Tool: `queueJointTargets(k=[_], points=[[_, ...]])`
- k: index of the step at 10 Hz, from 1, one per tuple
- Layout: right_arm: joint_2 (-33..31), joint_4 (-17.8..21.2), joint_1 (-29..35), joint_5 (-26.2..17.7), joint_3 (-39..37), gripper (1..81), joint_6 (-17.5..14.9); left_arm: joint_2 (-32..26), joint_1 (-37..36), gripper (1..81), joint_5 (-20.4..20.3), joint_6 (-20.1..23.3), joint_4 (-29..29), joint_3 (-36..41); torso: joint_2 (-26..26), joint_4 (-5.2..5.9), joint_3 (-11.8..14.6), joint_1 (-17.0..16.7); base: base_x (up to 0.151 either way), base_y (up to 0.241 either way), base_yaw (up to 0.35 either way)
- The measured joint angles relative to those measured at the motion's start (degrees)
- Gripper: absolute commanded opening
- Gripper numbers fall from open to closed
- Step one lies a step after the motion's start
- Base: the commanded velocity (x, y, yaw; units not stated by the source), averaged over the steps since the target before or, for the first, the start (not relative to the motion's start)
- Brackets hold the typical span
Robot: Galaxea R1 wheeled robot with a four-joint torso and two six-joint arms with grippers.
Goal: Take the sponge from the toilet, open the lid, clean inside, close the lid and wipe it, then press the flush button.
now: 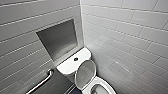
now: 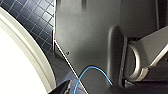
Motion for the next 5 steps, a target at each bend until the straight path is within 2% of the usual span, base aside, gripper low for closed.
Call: queueJointTargets(k=[2,5], points=[[0.61,0.41,4.91,0.46,2.39,1.0,0.52,-0.09,-0.06,81.1,-0.06,0.00,0.00,0.00,0.02,0.00,-0.02,0.02,0.000,0.000,0.000],[-3.00,1.08,10.45,0.33,4.64,1.0,0.96,-0.13,-0.06,81.1,-0.04,0.00,0.00,0.00,0.02,0.00,-0.06,0.02,0.000,0.000,0.000]])
